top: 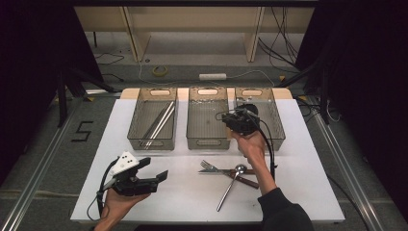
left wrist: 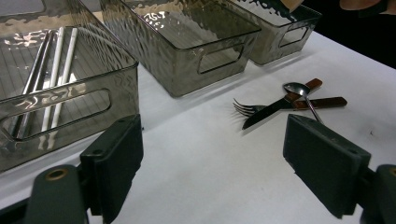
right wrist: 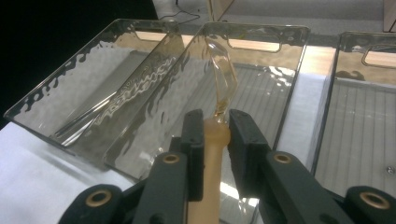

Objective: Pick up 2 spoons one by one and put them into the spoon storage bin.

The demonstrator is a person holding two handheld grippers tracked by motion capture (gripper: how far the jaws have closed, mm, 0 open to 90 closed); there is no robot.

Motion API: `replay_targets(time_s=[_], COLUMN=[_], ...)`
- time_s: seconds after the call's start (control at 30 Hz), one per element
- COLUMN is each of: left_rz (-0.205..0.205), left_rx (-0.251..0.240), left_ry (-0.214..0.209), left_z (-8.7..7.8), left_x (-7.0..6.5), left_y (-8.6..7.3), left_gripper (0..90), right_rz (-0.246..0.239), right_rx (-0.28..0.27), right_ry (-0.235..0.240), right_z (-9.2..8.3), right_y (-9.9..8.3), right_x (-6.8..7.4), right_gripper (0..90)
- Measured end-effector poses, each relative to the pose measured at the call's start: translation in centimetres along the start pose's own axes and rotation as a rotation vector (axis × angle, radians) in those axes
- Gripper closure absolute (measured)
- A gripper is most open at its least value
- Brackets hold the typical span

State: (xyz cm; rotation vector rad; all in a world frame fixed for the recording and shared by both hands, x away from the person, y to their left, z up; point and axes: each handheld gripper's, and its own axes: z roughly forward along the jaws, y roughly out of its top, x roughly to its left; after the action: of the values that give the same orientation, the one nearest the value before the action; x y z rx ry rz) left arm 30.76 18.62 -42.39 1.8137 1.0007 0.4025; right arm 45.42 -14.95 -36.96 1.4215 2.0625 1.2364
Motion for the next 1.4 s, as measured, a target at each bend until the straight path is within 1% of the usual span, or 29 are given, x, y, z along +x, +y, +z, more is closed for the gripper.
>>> replay_targets(time_s=[0.1,0.2,0.37,0.67,0.87,1.2,1.4], left_rz=[-0.004,-0.003,-0.006,-0.003,-0.007,-0.004,-0.007], left_rx=[-0.002,0.0,-0.007,-0.004,-0.007,-0.005,-0.008], left_ry=[0.0,0.0,0.0,-0.001,-0.001,-0.001,-0.002], left_z=[0.0,0.0,0.0,0.0,0.0,-0.1,-0.1], left_x=[0.0,0.0,0.0,0.0,0.0,0.0,0.1], left_y=[0.0,0.0,0.0,0.0,0.0,0.0,0.0], left_gripper=[19.7,19.7,19.6,19.5,19.4,19.4,19.4], right_rz=[-0.002,0.008,-0.003,0.004,-0.002,-0.006,-0.014], right_rx=[0.0,-0.003,0.006,0.007,0.018,0.036,0.057], right_ry=[-0.001,0.005,-0.006,-0.009,-0.02,-0.041,-0.061], right_z=[0.5,1.0,2.0,3.2,4.1,5.5,6.5], right_y=[0.3,0.6,1.0,1.4,1.7,1.5,1.3], right_x=[0.1,0.0,0.2,0.0,0.1,0.0,-0.1], right_gripper=[77.5,77.5,77.5,77.5,77.5,77.4,77.3])
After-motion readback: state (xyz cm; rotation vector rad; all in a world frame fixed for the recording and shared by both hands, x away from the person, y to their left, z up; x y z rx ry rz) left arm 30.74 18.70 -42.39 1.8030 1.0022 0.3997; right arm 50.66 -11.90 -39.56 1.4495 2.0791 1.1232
